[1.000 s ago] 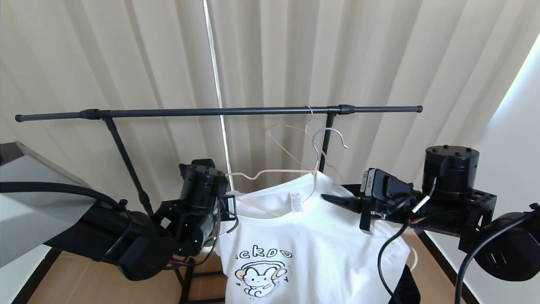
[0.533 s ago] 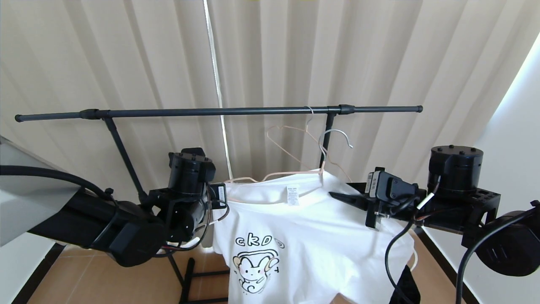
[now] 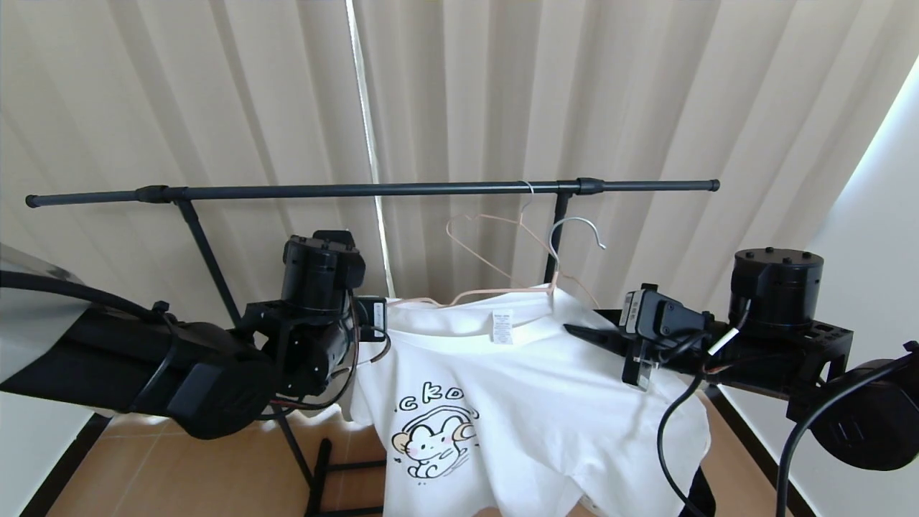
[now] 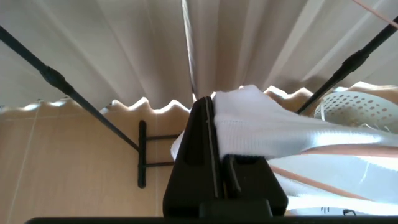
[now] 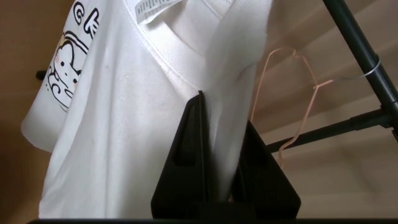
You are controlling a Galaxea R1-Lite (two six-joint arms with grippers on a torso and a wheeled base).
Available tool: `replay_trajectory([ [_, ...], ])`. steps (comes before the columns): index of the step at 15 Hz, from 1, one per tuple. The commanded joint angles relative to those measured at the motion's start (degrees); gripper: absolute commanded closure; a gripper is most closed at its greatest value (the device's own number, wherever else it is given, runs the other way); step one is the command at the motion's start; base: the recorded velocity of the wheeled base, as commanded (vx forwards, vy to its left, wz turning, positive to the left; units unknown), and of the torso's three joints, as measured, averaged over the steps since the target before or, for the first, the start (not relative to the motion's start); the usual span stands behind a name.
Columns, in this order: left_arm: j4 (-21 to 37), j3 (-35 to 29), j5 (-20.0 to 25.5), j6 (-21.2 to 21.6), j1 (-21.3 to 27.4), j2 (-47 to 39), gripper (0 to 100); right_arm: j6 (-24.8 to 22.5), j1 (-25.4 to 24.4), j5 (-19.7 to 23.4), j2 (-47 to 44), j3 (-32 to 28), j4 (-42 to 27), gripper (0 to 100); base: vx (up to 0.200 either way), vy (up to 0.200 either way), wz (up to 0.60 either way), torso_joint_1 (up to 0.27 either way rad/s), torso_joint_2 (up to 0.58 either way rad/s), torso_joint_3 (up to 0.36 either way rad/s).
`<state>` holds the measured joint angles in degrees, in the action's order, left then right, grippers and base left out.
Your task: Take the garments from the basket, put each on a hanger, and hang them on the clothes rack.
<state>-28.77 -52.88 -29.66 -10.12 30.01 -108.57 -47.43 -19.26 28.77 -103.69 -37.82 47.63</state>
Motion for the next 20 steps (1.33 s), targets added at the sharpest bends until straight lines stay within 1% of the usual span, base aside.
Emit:
replay_trajectory([
  [1,2.5,-2.0,-0.1,0.0,1.1,1.7,100,0.0,-0.2,-0.1,-0.2,0.0,0.0,100,0.000,0.000,0.00,0.000,0.00,0.000],
  [3,6.4,-3.8,-1.0,0.0,2.9,2.2,100,0.0,-0.3,-2.7,-0.3,-0.2,0.0,100,0.000,0.000,0.00,0.000,0.00,0.000],
  [5,8.4,-4.6,-1.2,0.0,4.4,2.8,100,0.0,-0.4,-4.1,-1.0,-0.3,0.1,100,0.000,0.000,0.00,0.000,0.00,0.000],
  [6,10.6,-5.3,-1.5,-0.1,5.6,2.9,100,0.0,-1.2,-5.6,-1.2,-0.3,0.3,100,0.000,0.000,0.00,0.000,0.00,0.000],
  [9,12.7,-6.1,-1.5,-0.1,7.3,3.4,100,0.0,-1.7,-6.1,-1.1,-0.3,0.3,100,0.000,0.000,0.00,0.000,0.00,0.000],
  [10,13.6,-6.2,-1.5,-0.1,7.9,3.6,100,0.0,-2.5,-7.0,-1.2,-0.4,0.3,100,0.000,0.000,0.00,0.000,0.00,0.000],
  [12,17.8,-7.4,-1.5,-0.2,8.0,3.6,100,0.1,-3.5,-10.9,-1.3,-0.4,0.3,100,0.000,0.000,0.00,0.000,0.00,0.000],
  [13,20.1,-9.2,-1.5,-0.9,8.1,3.5,100,0.1,-4.8,-11.8,-1.3,-0.4,0.3,100,0.000,0.000,0.00,0.000,0.00,0.000],
  [14,21.1,-10.4,-1.5,-1.5,8.1,3.5,100,0.2,-5.2,-12.0,-1.3,-0.3,0.3,100,0.000,0.000,0.00,0.000,0.00,0.000],
  [15,22.0,-11.5,-1.5,-1.7,8.2,3.5,100,0.2,-5.9,-12.9,-1.4,-0.2,0.3,100,0.000,0.000,0.00,0.000,0.00,0.000],
  [17,22.4,-11.8,-1.5,-2.1,9.7,3.4,100,0.4,-7.1,-14.5,-1.6,-0.3,0.3,100,0.000,0.000,0.00,0.000,0.00,0.000],
  [20,22.4,-12.2,-1.5,-2.2,10.9,3.4,100,1.6,-7.8,-14.7,-2.7,-0.9,0.4,100,0.000,0.000,0.00,0.000,0.00,0.000],
])
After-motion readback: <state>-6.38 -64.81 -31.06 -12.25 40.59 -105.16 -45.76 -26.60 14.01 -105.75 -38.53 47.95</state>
